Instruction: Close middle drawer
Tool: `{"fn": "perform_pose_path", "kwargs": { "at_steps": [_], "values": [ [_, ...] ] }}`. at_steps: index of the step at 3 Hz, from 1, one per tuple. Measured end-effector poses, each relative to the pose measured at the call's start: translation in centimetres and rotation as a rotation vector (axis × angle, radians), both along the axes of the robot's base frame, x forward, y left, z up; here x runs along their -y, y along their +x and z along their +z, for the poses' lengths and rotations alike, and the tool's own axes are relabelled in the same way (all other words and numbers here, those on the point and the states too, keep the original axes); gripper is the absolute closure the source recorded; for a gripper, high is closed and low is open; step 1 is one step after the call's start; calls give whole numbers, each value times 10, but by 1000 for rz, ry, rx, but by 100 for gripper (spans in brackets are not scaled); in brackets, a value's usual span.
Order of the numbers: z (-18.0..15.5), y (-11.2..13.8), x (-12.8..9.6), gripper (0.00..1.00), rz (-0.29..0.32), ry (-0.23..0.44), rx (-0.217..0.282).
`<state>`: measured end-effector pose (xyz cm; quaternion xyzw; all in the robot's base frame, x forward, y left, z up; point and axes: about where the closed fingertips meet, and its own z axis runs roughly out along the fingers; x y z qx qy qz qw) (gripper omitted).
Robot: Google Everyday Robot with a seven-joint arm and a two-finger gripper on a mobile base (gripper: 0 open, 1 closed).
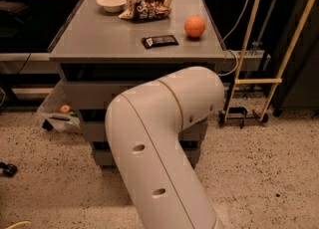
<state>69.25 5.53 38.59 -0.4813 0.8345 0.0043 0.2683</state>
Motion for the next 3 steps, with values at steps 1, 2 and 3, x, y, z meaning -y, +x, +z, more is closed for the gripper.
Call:
{"fn": "perform_pose_path", "kwargs": {
  "at_steps": [1,2,3],
  "values": [
    [0,0,0,0,0,0,0],
    [6,-11,16,0,-67,17,18],
    [46,-25,21,0,-229,101,74]
  ]
}}
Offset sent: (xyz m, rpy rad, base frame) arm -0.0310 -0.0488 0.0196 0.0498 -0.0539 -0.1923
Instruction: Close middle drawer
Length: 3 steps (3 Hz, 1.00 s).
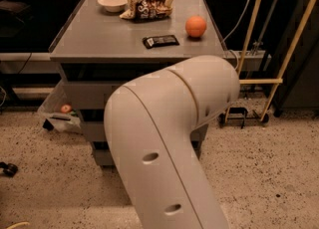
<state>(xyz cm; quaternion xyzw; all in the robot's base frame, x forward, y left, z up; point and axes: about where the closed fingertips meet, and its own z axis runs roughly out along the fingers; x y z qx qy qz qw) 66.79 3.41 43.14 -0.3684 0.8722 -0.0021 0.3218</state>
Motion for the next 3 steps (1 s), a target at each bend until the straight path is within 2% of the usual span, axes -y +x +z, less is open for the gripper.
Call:
{"fn": "perform_pose_path", "kwargs": {
  "at_steps": [1,2,3],
  "values": [
    [63,-30,-44,0,-143,157,71],
    [115,-90,-130,0,-168,331,93],
    [138,-113,-140,0,-181,383,121]
  ]
}}
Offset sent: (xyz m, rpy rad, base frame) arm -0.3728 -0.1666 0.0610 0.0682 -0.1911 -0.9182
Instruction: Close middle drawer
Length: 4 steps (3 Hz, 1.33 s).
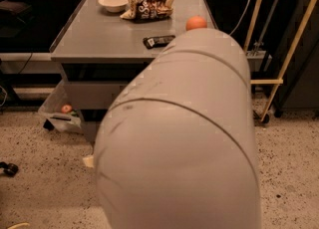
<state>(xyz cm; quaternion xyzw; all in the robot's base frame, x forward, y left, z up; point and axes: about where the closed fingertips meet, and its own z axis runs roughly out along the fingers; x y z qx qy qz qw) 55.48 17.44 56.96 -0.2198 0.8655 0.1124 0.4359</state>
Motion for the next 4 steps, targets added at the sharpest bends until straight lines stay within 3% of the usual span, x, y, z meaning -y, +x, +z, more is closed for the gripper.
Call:
{"fn": "perform_pose_path", "kwargs": {
  "at_steps": [1,2,3,4],
  "values": [
    [0,0,0,0,0,0,0],
    [5,16,45,0,-103,32,0],
    [20,19,128,0,-257,118,36],
    [35,-2,216,0,-436,219,92]
  ]
}}
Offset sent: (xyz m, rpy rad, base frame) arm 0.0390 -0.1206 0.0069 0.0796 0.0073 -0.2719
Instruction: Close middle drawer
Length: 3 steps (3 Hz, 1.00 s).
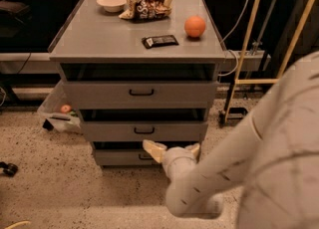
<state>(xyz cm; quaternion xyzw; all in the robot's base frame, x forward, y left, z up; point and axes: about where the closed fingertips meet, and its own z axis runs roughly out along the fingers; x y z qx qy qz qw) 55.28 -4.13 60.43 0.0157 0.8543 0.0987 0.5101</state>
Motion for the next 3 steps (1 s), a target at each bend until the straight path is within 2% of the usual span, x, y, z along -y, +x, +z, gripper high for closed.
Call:
{"fn": "perform_pose_path", "kwargs": {
  "at_steps": [1,2,3],
  "values": [
    [10,-44,88,0,-181,42,65],
    [17,-90,177,0,-389,-10,139],
    [32,-106,204,0,-484,-20,200]
  ]
}}
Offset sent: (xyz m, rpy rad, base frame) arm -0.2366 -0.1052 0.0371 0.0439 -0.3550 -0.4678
